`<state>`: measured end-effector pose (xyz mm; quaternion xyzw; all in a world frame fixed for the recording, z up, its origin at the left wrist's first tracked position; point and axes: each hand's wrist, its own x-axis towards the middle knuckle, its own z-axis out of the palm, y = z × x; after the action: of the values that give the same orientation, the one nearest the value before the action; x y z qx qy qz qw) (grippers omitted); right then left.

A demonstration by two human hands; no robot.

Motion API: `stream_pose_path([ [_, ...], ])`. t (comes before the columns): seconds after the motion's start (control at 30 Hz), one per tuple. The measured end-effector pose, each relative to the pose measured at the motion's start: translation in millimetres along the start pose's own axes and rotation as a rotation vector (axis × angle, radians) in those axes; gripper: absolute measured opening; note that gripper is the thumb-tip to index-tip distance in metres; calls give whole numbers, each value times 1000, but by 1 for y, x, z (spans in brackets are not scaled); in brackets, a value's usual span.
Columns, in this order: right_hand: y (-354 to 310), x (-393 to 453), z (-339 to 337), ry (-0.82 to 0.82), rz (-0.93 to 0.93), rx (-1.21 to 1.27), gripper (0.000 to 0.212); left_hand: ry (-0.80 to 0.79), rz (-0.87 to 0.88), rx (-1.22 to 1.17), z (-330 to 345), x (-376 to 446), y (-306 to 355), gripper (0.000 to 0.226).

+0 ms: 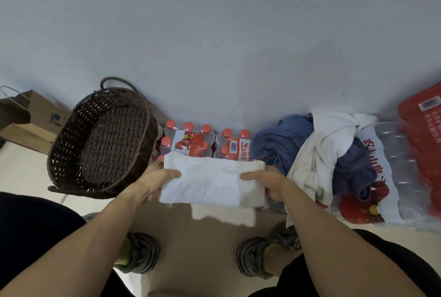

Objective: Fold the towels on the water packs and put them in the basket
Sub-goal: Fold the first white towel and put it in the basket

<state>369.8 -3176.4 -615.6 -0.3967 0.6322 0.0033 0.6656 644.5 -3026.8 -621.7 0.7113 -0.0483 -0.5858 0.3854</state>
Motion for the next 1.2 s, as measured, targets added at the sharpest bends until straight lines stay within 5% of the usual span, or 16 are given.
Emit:
stream_pose_path([
  [0.1, 3, 3, 0, 84, 10, -105, 46, -32, -35, 29, 0, -5, 6, 36],
  [0.27, -16, -4, 3, 374, -187, -626, 79, 18, 556, 470, 17, -23, 38, 27],
  [0.4, -61, -41, 35, 106, -709, -745, 103, -146, 752, 638, 28, -48, 68, 35],
  [0.5, -84, -68, 56, -145, -942, -707, 88, -203, 878, 715, 37, -67, 81, 36],
  [0.7, -79, -78, 59, -282, -756, -695, 36, -96, 1066, 816, 38, -91, 98, 36],
  [0.87, -56, -60, 44, -287, -556, -813, 45, 94, 1120, 751, 31, -91, 103, 30],
  [1.1, -35, -31, 7, -283, -225, -911, 51, 310, 852, 872, 24, -49, 83, 52],
  [1.2, -32, -21, -15, -99, -202, -785, 46, 262, 620, 914, 17, -22, 60, 55],
])
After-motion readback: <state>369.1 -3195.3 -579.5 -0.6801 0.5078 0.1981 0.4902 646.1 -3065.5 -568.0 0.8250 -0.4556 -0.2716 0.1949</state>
